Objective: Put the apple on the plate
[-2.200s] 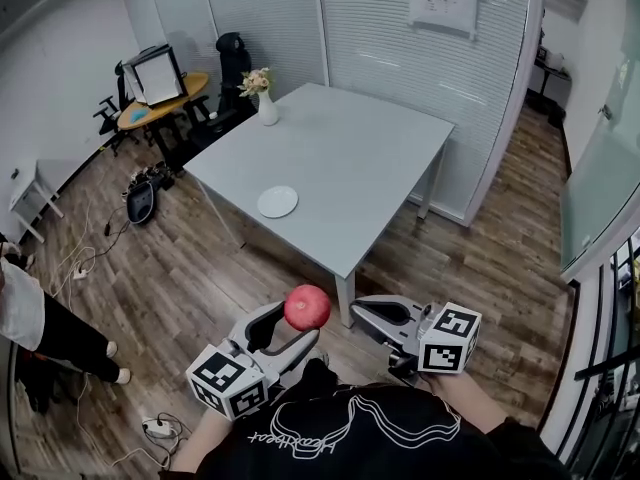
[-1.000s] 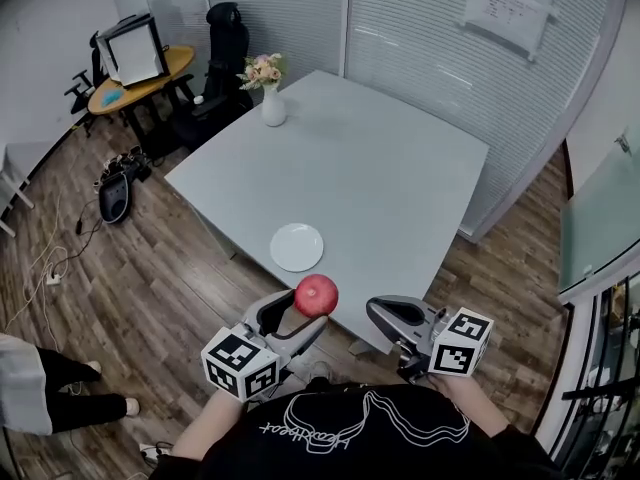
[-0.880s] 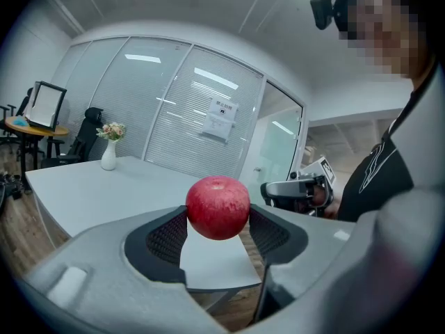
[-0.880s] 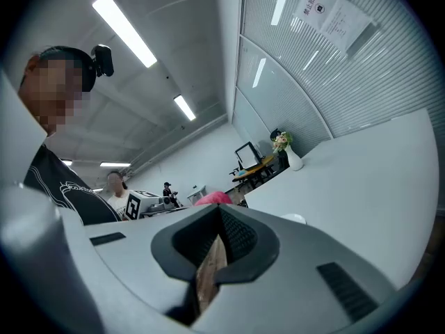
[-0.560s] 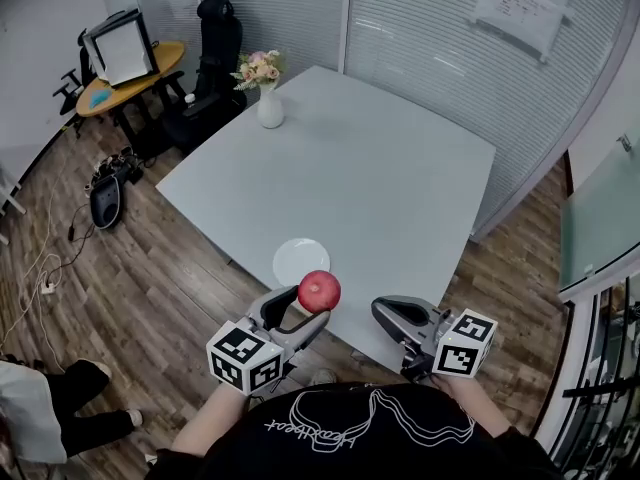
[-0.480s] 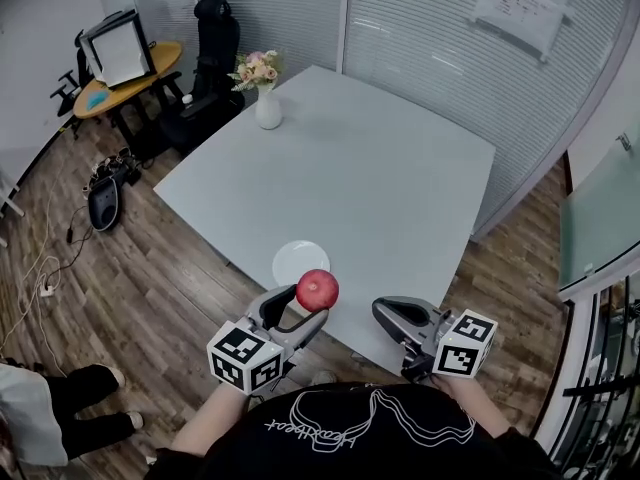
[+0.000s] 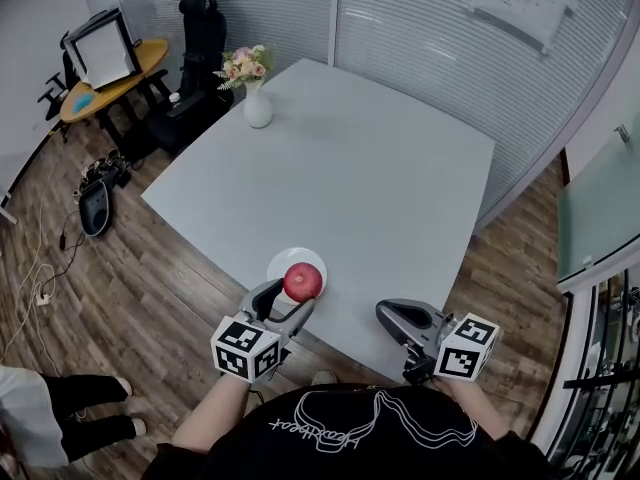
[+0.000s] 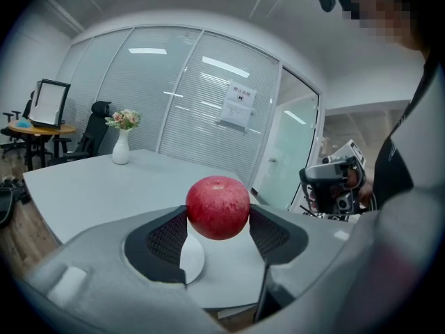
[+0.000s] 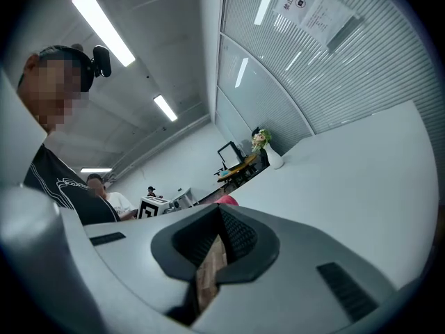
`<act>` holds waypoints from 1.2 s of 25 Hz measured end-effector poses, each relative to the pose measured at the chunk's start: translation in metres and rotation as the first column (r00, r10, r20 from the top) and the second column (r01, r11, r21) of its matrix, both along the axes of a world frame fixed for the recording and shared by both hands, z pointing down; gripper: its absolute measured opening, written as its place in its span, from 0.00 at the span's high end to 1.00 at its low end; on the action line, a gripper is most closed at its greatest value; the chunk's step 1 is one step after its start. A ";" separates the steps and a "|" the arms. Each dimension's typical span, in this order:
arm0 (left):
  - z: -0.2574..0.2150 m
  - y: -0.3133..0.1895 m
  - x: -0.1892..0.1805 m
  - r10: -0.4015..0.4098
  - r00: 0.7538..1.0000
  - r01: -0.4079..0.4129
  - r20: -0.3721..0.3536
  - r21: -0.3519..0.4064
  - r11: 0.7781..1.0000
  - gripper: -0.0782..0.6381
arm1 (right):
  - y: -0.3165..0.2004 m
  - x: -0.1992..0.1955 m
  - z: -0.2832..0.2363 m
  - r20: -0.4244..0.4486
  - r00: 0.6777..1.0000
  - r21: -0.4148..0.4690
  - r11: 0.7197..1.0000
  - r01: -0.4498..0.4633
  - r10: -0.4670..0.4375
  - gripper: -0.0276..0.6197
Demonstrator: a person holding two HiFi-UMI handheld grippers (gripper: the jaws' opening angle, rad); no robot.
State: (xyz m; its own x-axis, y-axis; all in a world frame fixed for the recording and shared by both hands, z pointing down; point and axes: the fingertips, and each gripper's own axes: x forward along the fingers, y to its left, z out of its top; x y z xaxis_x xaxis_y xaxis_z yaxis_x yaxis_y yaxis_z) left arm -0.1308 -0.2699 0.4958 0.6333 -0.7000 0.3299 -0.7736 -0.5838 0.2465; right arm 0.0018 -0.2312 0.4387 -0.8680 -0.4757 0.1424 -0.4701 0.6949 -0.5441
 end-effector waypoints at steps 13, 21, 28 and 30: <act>0.070 -0.039 -0.010 -0.008 0.980 0.007 0.196 0.005 1.000 0.49 | -0.018 0.005 0.017 -0.011 1.000 -0.033 0.999 -0.027 0.027 0.94; 0.109 -0.051 -0.009 0.016 0.963 -0.013 0.268 -0.014 1.000 0.49 | -0.023 0.012 0.024 -0.019 0.999 -0.061 0.997 -0.051 0.050 0.94; 0.131 -0.061 -0.012 0.006 0.959 0.005 0.284 -0.039 0.999 0.49 | -0.027 0.016 0.033 -0.024 0.998 -0.088 0.994 -0.067 0.065 0.94; 0.134 -0.061 -0.012 0.008 0.957 0.004 0.289 -0.039 0.999 0.49 | -0.027 0.016 0.036 -0.025 0.998 -0.097 0.993 -0.067 0.065 0.94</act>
